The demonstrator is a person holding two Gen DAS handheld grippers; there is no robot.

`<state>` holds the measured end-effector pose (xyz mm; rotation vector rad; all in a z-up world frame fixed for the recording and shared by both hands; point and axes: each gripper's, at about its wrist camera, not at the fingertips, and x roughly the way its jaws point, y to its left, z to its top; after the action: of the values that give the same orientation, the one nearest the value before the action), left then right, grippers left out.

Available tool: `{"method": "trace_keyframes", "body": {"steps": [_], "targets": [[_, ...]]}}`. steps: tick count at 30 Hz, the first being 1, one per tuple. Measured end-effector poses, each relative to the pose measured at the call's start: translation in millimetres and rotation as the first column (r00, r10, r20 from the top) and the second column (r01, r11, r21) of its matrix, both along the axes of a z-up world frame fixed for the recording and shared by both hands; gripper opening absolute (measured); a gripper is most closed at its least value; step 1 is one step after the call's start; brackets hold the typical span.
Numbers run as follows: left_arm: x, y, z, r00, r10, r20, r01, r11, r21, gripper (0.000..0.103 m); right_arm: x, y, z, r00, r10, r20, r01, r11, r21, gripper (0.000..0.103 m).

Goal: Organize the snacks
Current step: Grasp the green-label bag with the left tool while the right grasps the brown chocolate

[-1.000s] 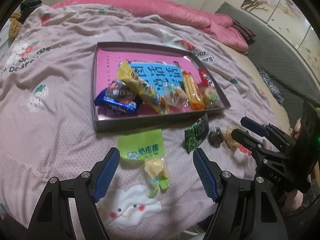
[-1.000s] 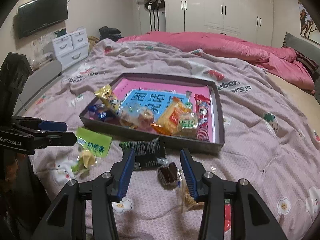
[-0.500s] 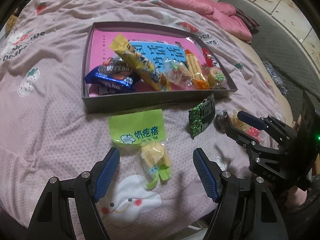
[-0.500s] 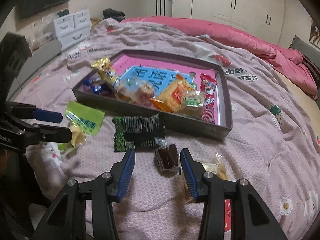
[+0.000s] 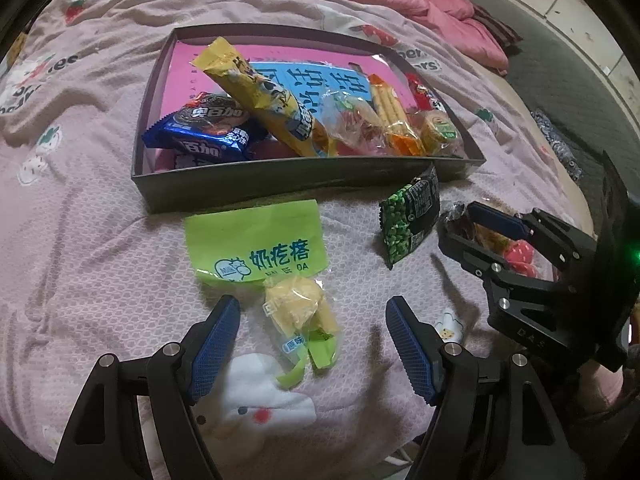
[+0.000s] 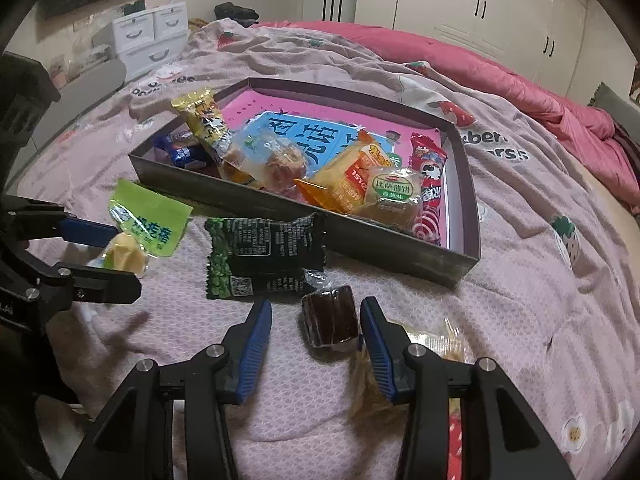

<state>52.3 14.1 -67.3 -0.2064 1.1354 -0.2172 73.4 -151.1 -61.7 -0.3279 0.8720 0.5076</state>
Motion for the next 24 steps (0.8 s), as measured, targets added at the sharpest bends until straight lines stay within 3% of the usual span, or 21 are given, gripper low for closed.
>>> {"method": "trace_keyframes", "body": {"steps": [8, 12, 17, 24], "targets": [[3, -6, -3, 1.000, -0.004, 0.013, 0.003, 0.999, 0.034, 0.067, 11, 0, -9, 1.000, -0.005, -0.002, 0.005, 1.000, -0.029, 0.031], [6, -9, -5, 1.000, -0.008, 0.025, 0.006, 0.997, 0.077, 0.049, 12, -7, -4, 1.000, -0.018, -0.006, 0.018, 1.000, 0.019, 0.029], [6, -9, -4, 0.999, -0.023, 0.038, 0.019, 0.996, 0.088, 0.040, 14, -22, 3, 0.998, -0.051, -0.038, 0.055, 0.991, 0.121, 0.029], [3, -4, 3, 0.998, -0.023, 0.054, 0.020, 0.998, 0.062, 0.039, 14, -34, 11, 0.996, -0.077, -0.047, 0.085, 0.977, 0.195, 0.029]]}}
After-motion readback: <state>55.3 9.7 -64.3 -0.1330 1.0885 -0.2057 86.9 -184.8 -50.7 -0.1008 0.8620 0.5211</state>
